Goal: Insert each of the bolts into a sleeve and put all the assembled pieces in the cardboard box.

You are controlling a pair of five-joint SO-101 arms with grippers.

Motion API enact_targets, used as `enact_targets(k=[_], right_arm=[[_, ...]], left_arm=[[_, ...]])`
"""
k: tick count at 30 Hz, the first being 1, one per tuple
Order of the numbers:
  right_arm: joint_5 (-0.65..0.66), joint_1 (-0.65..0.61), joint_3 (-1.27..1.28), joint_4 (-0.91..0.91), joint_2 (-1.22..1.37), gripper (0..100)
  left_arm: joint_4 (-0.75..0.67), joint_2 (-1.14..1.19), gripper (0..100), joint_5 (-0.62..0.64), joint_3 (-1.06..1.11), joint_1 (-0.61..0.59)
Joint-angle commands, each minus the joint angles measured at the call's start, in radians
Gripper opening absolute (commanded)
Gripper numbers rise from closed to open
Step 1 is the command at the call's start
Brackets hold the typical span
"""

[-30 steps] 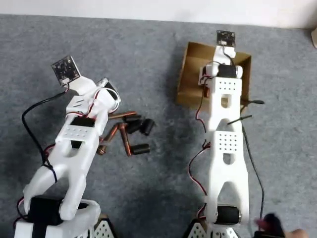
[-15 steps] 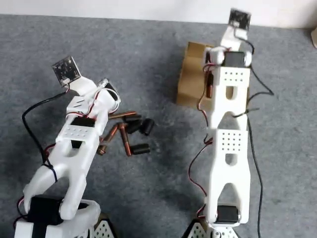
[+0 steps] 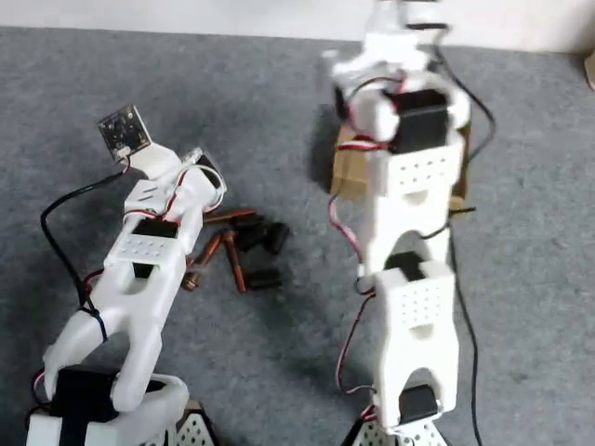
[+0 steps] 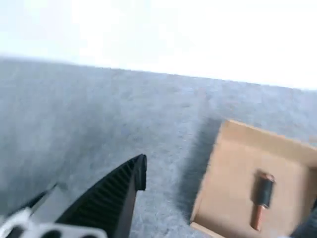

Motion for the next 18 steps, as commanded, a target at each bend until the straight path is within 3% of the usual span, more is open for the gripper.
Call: enact_targets(k=[1,8,12,18], right_arm=[[0.043,-0.076,-0.09,0.022,-0.084,46.1],[0.043,-0.245,-0.079,0.022,-0.369,46.1],[0.048,-0.277,-0.074,0.022,-0.499,46.1],[0.048,-0.277,0.288,0.022,-0.783,46.1]], left_arm=[[-0.026,-0.008,1,-0.002,-0.054,-0.013],[-0.028,-0.008,1,-0.002,-0.056,-0.015],[-0.028,-0.008,1,-0.002,-0.056,-0.018],[-0.028,-0.007,1,-0.002,-0.056,-0.018]])
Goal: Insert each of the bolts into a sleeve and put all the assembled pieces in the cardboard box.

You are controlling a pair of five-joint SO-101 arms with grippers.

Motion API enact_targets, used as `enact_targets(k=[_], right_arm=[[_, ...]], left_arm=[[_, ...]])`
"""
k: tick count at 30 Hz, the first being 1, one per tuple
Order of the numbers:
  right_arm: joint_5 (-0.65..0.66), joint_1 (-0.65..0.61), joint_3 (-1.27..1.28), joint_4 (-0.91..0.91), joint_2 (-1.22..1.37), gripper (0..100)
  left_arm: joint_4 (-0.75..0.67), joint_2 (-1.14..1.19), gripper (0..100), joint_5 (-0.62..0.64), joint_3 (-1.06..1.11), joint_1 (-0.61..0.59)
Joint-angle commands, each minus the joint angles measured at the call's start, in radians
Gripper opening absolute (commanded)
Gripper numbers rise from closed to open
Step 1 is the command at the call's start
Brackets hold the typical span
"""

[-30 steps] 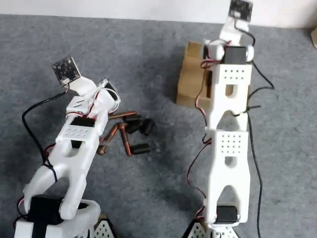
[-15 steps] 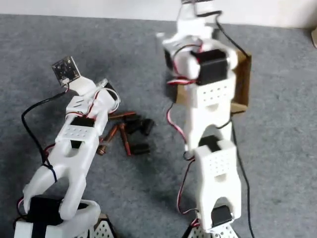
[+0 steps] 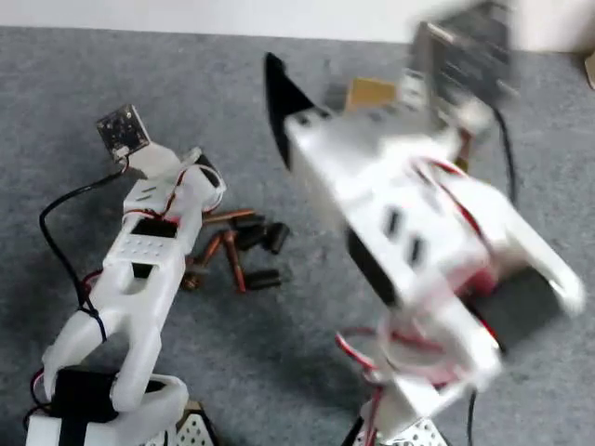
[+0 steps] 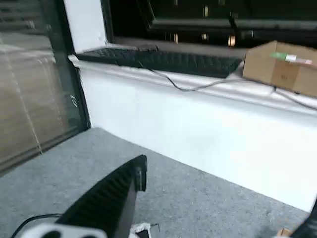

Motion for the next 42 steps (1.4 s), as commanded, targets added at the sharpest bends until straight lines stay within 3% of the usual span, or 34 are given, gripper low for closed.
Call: enact_targets(k=[1,9,16,20,29,32,36,42], right_arm=[[0.017,-0.01,0.298,0.021,-0.225,46.1],[0.015,-0.01,1.437,-0.021,-0.803,46.1],[0.028,-0.01,2.382,-0.466,-1.021,46.1],[0.155,-0.013,2.497,-0.578,-1.003,46.1],[0.064,-0.045,2.525,-0.831,-0.739,46.1],[0.186,-0.088,2.517,-0.837,-0.613,46.1],[0.351,-0.134,2.506,-0.889,-0.487,46.1],[0.471,-0.137,2.442,-0.957,-0.409,46.1]], left_arm=[[-0.021,-0.007,1,-0.002,-0.056,-0.015],[-0.021,-0.007,1,-0.002,-0.056,-0.015],[-0.023,-0.007,1,-0.002,-0.058,-0.036],[-0.023,-0.004,1,-0.002,-0.058,-0.039],[-0.023,-0.002,1,-0.002,-0.059,-0.041],[-0.023,-0.002,1,-0.008,-0.059,-0.053],[-0.02,-0.002,1,-0.146,-0.074,-0.091],[-0.018,-0.002,1,-0.296,-0.079,-0.131]])
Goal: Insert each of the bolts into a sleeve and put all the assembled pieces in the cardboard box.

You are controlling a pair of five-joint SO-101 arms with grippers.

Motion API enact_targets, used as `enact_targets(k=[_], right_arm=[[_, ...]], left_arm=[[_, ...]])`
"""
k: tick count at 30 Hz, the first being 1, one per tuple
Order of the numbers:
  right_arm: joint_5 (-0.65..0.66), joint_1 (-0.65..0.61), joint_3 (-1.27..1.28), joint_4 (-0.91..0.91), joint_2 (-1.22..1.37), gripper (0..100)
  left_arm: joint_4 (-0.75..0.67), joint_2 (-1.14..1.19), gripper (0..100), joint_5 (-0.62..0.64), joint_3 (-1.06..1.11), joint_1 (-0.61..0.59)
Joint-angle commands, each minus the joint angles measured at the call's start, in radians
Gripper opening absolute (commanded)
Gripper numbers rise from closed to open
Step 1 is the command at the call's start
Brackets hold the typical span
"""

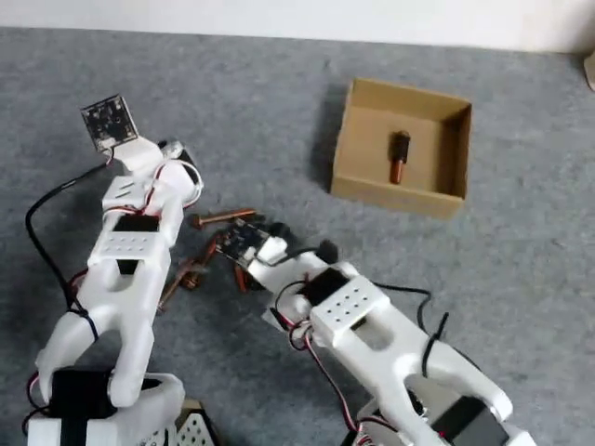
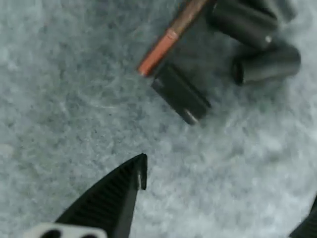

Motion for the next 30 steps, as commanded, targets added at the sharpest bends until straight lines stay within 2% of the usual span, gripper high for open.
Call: enact_targets(k=[1,4,6,10,17,22,26,30], right_arm=[[0.066,-0.005,-0.094,-0.028,0.012,46.1],[0.123,-0.012,-0.179,0.021,0.022,46.1],[0.146,-0.013,-0.234,0.068,0.022,46.1],[0.196,-0.016,-0.288,0.085,0.024,46.1],[0.232,-0.105,-0.183,0.039,0.024,46.1],[0.242,-0.104,-0.124,-0.005,0.025,46.1],[0.299,-0.101,-0.108,-0.008,0.028,46.1],[0.313,-0.071,-0.116,-0.008,0.127,46.1]], left_arm=[[-0.018,-0.002,1,-0.098,-0.05,-0.039],[-0.018,-0.001,1,-0.219,-0.048,-0.068],[-0.018,-0.001,1,-0.252,-0.048,-0.077],[-0.018,-0.001,1,-0.252,-0.05,-0.085],[-0.018,-0.001,1,-0.252,-0.054,-0.111],[-0.018,-0.002,1,-0.252,-0.054,-0.122],[-0.018,-0.005,1,-0.252,-0.054,-0.12],[-0.018,-0.007,1,-0.252,-0.054,-0.12]])
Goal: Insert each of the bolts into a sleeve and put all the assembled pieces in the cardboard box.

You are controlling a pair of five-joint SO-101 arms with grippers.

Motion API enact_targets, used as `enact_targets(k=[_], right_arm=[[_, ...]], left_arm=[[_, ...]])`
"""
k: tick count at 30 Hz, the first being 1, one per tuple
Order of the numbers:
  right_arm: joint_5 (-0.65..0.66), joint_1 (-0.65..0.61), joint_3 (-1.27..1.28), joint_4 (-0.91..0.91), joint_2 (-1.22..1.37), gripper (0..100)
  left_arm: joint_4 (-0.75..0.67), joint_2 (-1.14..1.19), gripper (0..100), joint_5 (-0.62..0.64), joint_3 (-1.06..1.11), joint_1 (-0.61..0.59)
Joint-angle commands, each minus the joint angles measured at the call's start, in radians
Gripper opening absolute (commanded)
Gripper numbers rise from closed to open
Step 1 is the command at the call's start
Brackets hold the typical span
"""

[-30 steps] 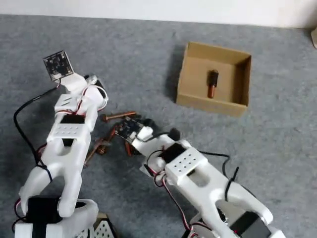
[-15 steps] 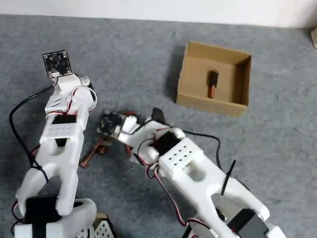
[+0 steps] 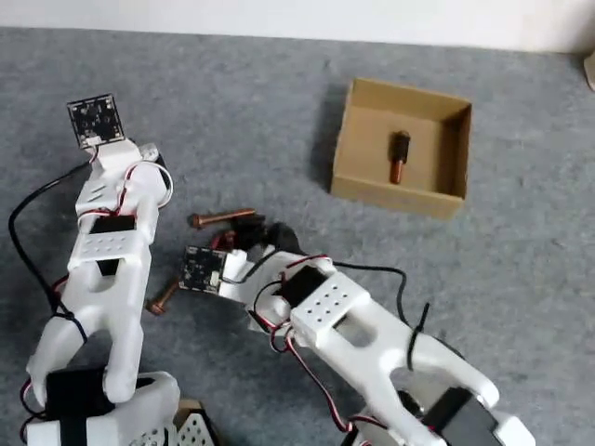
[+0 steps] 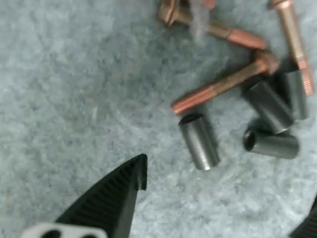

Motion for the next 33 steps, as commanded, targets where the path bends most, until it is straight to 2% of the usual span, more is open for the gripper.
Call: enact_targets(k=[1,6,11,22,30,33], right_arm=[[0.023,0.03,-0.015,-0.022,0.09,46.1],[0.017,0.036,-0.147,-0.03,0.269,46.1],[0.015,0.042,-0.24,-0.03,0.328,46.1],[0.057,0.047,-0.251,-0.028,0.496,46.1],[0.072,0.047,-0.297,0.059,0.539,45.9],[0.072,0.047,-0.311,0.101,0.539,38.8]], left_arm=[[-0.018,-0.01,1,-0.005,-0.051,-0.01],[-0.018,-0.012,1,-0.005,-0.051,-0.01],[-0.018,-0.012,1,-0.005,-0.051,-0.008],[-0.018,-0.012,1,-0.005,-0.051,-0.007],[-0.018,-0.01,1,-0.005,-0.051,-0.007],[-0.018,-0.01,1,-0.005,-0.051,-0.007]])
